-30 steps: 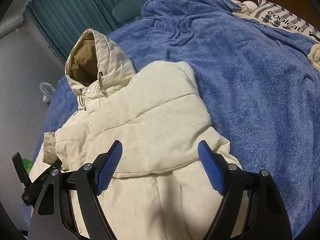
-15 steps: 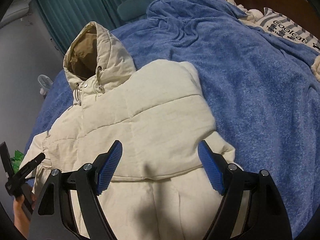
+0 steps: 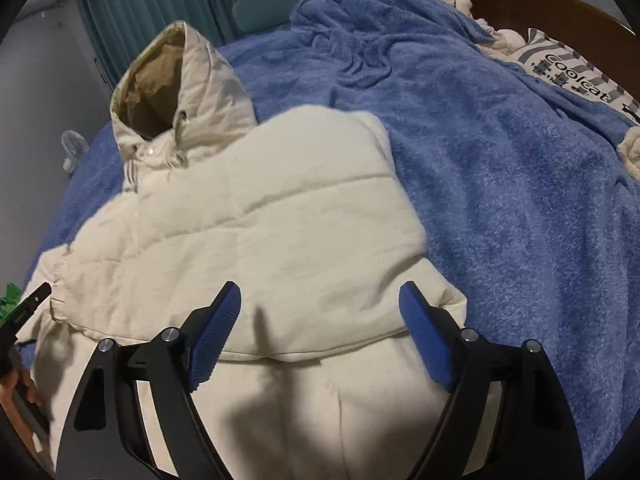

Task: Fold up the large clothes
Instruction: 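Lay the cuff flat on the jacket body and open the left tool, then reach the left tool to the other sleeve and grasp it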

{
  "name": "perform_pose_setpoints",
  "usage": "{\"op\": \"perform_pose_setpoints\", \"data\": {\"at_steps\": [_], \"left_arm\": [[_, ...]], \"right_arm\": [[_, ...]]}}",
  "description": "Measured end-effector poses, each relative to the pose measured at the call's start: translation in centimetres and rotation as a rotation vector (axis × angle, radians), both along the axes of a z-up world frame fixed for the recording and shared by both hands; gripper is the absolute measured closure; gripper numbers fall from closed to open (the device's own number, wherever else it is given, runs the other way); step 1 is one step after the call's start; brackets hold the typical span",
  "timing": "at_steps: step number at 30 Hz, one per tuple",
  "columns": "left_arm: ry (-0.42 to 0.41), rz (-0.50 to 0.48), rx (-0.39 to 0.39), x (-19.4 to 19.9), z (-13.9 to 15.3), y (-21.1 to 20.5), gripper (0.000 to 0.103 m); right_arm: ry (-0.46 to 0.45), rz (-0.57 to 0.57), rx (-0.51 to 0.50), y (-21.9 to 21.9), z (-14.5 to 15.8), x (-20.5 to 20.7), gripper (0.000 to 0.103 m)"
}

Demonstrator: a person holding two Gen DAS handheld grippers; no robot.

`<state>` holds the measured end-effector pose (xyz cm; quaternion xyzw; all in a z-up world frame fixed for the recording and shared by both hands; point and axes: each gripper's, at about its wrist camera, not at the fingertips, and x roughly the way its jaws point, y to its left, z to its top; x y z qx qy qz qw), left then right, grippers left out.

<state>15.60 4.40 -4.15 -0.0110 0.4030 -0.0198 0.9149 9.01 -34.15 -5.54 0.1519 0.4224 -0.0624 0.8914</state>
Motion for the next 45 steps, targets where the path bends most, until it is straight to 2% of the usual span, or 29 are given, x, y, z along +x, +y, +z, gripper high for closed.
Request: {"op": "perform_pose_setpoints", "data": {"at_steps": [2, 6, 7, 9, 10, 11, 12, 13, 15, 17, 20, 26, 29, 33, 35, 38, 40, 43, 45], "left_arm": [[0.021, 0.004, 0.004, 0.2, -0.4, 0.0, 0.099], [-0.024, -0.028, 0.021, -0.5, 0.7, -1.2, 0.098], [-0.028, -0.051, 0.023, -0.7, 1.1, -2.0, 0.092], [-0.024, -0.088, 0.028, -1.1, 1.2, -3.2, 0.067], [-0.020, -0.105, 0.028, -1.3, 1.1, -3.7, 0.042], [-0.024, -0.126, 0.026, -1.5, 1.1, -4.3, 0.034], [-0.025, -0.146, 0.025, -1.6, 1.0, -4.8, 0.034], [-0.006, -0.174, 0.029, -1.7, 0.6, -5.5, 0.034], [0.058, -0.196, 0.032, -1.3, -0.6, -6.3, 0.027], [0.099, -0.199, 0.046, -1.1, -1.8, -6.7, 0.016], [0.121, -0.199, 0.093, -1.0, -3.0, -7.3, 0.008], [0.122, -0.193, 0.110, -1.2, -3.7, -7.4, 0.008], [0.087, -0.180, 0.088, -1.9, -2.7, -7.1, 0.008], [0.057, -0.133, -0.024, -2.6, -0.6, -5.6, 0.008], [0.053, -0.093, -0.032, -2.9, 0.0, -5.1, 0.008], [0.011, -0.067, 0.016, -4.0, 1.1, -4.8, 0.008], [-0.021, -0.076, 0.095, -4.9, 1.8, -5.1, 0.008], [-0.045, -0.106, 0.190, -6.0, 2.5, -5.6, 0.008], [-0.052, -0.119, 0.182, -6.3, 3.1, -5.4, 0.008]], "right_arm": [[0.052, 0.003, -0.022, 0.2, -1.1, 0.4, 0.025], [0.084, 0.012, -0.054, 0.5, -1.8, 0.7, 0.024], [0.084, 0.012, -0.056, 0.5, -1.7, 0.7, 0.023], [0.084, 0.009, -0.057, 0.5, -1.7, 0.6, 0.020], [0.088, 0.007, -0.057, 0.4, -1.7, 0.6, 0.018], [0.093, 0.004, -0.059, 0.4, -1.8, 0.6, 0.012], [0.103, -0.003, -0.061, 0.3, -1.9, 0.6, 0.006], [0.109, -0.008, -0.058, 0.3, -2.0, 0.7, 0.006], [0.105, -0.017, -0.034, -0.1, -2.1, 0.7, 0.006], [0.104, -0.029, -0.026, -0.3, -2.0, 0.6, 0.007], [0.119, -0.030, -0.033, -0.1, -2.2, 0.7, 0.006], [0.117, -0.037, -0.047, 0.1, -1.6, 0.8, 0.006], [0.044, -0.050, -0.042, 0.0, 0.1, 0.4, 0.006], [-0.061, -0.078, -0.015, 0.1, 3.3, -0.8, 0.006], [-0.128, -0.090, 0.014, 0.0, 4.8, -1.7, 0.006], [-0.222, -0.136, -0.015, 0.1, 6.9, -3.0, 0.006], [-0.258, -0.146, -0.066, 0.6, 7.9, -3.3, 0.006], [-0.252, -0.115, -0.142, 2.1, 8.7, -2.9, 0.006], [-0.250, -0.086, -0.173, 2.6, 8.7, -2.8, 0.006]]}}
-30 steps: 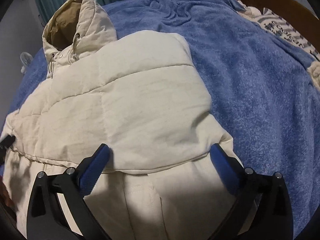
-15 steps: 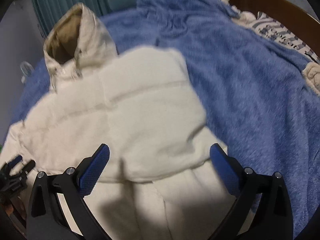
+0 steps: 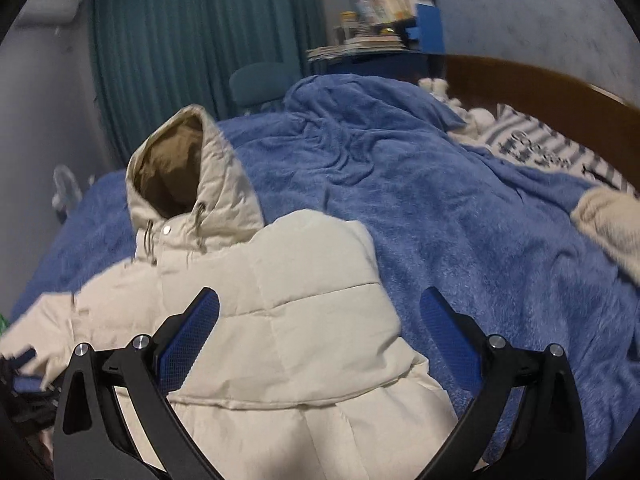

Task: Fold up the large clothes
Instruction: 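Reach the left tool to the other sleeve and grasp it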

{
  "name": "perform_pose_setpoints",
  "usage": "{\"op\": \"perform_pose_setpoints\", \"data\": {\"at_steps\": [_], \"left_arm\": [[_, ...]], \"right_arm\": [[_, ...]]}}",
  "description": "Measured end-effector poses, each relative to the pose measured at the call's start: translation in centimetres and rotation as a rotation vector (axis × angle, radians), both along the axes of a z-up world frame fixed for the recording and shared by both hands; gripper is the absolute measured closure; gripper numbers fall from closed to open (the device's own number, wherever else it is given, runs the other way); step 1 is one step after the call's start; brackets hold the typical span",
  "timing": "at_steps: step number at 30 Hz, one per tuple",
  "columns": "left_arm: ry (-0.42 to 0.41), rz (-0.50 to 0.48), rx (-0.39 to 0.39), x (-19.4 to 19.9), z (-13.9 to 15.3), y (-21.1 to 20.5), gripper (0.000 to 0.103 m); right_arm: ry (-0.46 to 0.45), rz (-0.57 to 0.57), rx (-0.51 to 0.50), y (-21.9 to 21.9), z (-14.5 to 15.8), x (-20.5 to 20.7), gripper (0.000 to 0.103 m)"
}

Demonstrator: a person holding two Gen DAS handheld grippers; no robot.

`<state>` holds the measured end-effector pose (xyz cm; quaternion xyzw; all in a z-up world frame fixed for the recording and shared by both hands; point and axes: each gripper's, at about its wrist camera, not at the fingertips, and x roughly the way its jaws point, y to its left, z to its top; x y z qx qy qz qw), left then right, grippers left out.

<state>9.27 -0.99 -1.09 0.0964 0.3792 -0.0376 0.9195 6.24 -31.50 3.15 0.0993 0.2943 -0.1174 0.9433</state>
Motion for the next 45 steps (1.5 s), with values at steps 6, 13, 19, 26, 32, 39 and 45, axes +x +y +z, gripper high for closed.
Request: {"op": "perform_pose_setpoints", "data": {"at_steps": [6, 13, 19, 26, 32, 39, 45], "left_arm": [[-0.032, -0.023, -0.083, -1.5, 2.2, 2.1, 0.008], [-0.045, 0.120, -0.046, -1.9, 2.2, 8.2, 0.008], [-0.022, 0.378, 0.011, -0.9, 1.5, 15.4, 0.008], [0.038, 0.524, -0.077, 0.1, -0.9, 22.1, 0.008], [0.037, 0.658, -0.052, 1.3, -2.8, 26.5, 0.008], [0.058, 0.735, -0.089, 1.8, -5.0, 30.7, 0.008], [0.001, 0.720, -0.203, 2.7, -5.5, 32.2, 0.010]], "right_arm": [[-0.044, 0.122, -0.163, 4.0, -0.3, -0.4, 0.006], [0.017, 0.252, -0.030, 4.2, -1.7, -0.1, 0.006], [0.069, 0.257, 0.087, 3.9, -2.8, 0.0, 0.006], [0.088, 0.306, 0.041, 5.7, -3.5, 0.1, 0.007], [0.107, 0.316, -0.015, 6.4, -3.9, 0.2, 0.007], [0.122, 0.311, -0.011, 6.2, -4.4, 0.7, 0.007], [0.136, 0.316, 0.002, 6.4, -5.0, 1.2, 0.007]]}}
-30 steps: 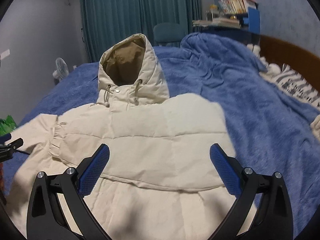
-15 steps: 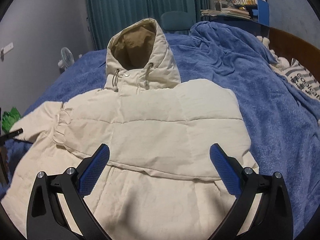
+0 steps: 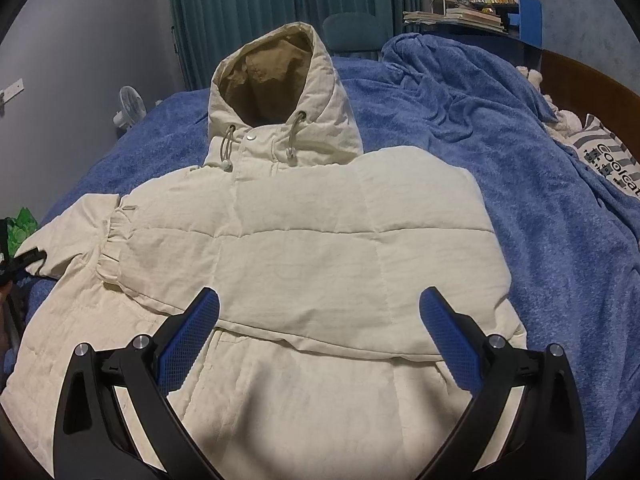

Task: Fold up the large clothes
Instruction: 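Reach the left tool to the other sleeve and grasp it, then lift the sleeve with the left tool, fold it across the body, release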

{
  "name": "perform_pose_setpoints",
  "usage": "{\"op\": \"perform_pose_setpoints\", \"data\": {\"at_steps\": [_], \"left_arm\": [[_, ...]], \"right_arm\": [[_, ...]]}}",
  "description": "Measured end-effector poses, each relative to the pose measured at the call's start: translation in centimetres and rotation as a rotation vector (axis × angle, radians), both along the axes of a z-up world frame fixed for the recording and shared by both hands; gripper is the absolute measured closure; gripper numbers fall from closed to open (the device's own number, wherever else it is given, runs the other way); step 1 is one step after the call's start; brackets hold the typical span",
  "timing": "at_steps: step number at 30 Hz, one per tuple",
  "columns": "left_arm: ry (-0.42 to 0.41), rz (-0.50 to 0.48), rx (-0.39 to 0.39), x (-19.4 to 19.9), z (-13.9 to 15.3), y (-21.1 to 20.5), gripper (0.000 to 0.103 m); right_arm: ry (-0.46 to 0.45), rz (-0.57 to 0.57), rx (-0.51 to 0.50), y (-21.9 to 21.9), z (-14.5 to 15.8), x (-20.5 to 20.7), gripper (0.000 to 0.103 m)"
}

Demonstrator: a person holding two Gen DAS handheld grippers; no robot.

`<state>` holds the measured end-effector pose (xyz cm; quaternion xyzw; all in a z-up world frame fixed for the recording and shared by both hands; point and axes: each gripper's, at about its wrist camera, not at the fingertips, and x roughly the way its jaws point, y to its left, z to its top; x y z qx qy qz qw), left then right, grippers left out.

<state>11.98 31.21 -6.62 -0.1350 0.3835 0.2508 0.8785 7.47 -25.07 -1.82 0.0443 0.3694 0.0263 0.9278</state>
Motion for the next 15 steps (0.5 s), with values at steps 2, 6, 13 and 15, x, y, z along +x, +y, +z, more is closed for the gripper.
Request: {"op": "perform_pose_setpoints", "data": {"at_steps": [2, 6, 13, 15], "left_arm": [[-0.055, -0.006, -0.032, 0.0, -0.1, 0.5, 0.013], [-0.135, 0.051, -0.054, -0.8, 0.9, 1.6, 0.064], [-0.299, -0.025, 0.010, -2.3, 6.7, -0.7, 0.094], [-0.348, -0.064, 0.037, -2.6, 8.7, -2.5, 0.096]], "right_arm": [[0.005, 0.006, -0.003, 0.3, -0.2, 0.1, 0.007], [0.005, 0.024, -0.012, 0.9, -0.3, 0.1, 0.007], [-0.008, 0.044, -0.029, 1.6, 0.0, 0.0, 0.007], [-0.011, 0.040, -0.022, 1.5, 0.1, 0.0, 0.007]]}}
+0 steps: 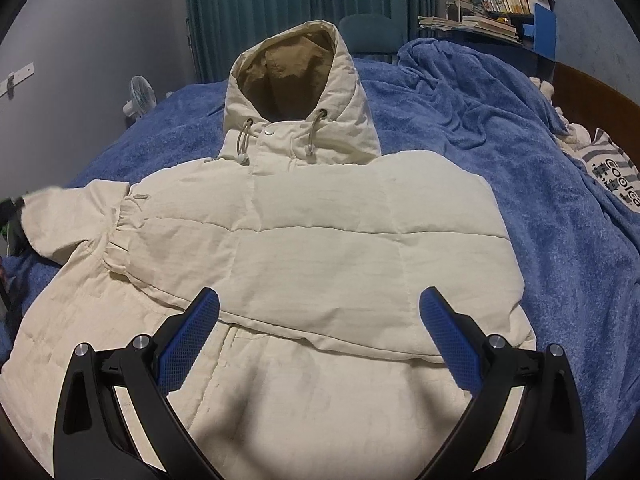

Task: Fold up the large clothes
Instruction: 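Lift the sleeve with the left tool, fold it across the body, release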

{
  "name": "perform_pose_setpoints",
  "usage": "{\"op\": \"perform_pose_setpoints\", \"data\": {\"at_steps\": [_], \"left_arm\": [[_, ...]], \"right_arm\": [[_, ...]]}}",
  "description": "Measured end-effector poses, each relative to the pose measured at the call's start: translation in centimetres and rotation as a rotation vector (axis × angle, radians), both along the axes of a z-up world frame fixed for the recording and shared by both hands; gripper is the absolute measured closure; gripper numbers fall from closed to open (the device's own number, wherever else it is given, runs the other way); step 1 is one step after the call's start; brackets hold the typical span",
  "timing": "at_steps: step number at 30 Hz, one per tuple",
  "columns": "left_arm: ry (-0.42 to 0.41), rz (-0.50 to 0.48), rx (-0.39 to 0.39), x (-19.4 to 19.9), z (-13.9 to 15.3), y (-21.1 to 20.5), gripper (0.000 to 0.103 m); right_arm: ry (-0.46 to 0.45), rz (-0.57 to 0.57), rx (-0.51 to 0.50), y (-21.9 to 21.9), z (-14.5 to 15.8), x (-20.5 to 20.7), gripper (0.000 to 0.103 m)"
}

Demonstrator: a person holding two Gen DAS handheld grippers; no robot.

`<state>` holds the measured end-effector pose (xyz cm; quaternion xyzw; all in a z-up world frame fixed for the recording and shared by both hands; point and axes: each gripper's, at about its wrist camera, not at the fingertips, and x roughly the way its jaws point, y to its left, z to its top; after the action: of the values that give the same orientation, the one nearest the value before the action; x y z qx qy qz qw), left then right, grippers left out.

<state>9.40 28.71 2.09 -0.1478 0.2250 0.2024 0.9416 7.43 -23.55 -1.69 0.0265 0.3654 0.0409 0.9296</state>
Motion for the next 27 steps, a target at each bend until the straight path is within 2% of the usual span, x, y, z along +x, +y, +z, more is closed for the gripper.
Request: {"op": "perform_pose_setpoints", "data": {"at_steps": [5, 8, 12, 16, 21, 23, 27], "left_arm": [[-0.129, -0.158, 0.109, -0.5, 5.6, -7.3, 0.097], [-0.182, -0.277, 0.162, -1.0, 7.8, -12.3, 0.097], [-0.203, -0.450, 0.199, -1.2, 9.0, -18.7, 0.097], [-0.173, -0.637, 0.242, -1.1, 7.7, -25.8, 0.097], [-0.077, -0.833, 0.249, -0.4, 3.6, -32.5, 0.097], [-0.025, -0.894, 0.237, 0.3, 1.8, -34.0, 0.097], [0.070, -0.949, 0.258, 0.2, -2.0, -36.0, 0.097]], "right_arm": [[-0.004, -0.011, 0.013, -0.2, 0.3, -0.1, 0.007], [-0.009, -0.021, 0.020, -0.6, 0.6, -0.2, 0.007], [-0.014, -0.040, 0.029, -1.2, 1.0, -0.2, 0.007], [-0.011, -0.074, 0.046, -2.4, 1.2, -0.2, 0.007], [0.012, -0.125, 0.107, -4.6, 1.3, 0.0, 0.007], [0.017, -0.149, 0.125, -5.5, 1.3, 0.1, 0.007], [0.020, -0.185, 0.141, -6.9, 1.4, 0.1, 0.007]]}}
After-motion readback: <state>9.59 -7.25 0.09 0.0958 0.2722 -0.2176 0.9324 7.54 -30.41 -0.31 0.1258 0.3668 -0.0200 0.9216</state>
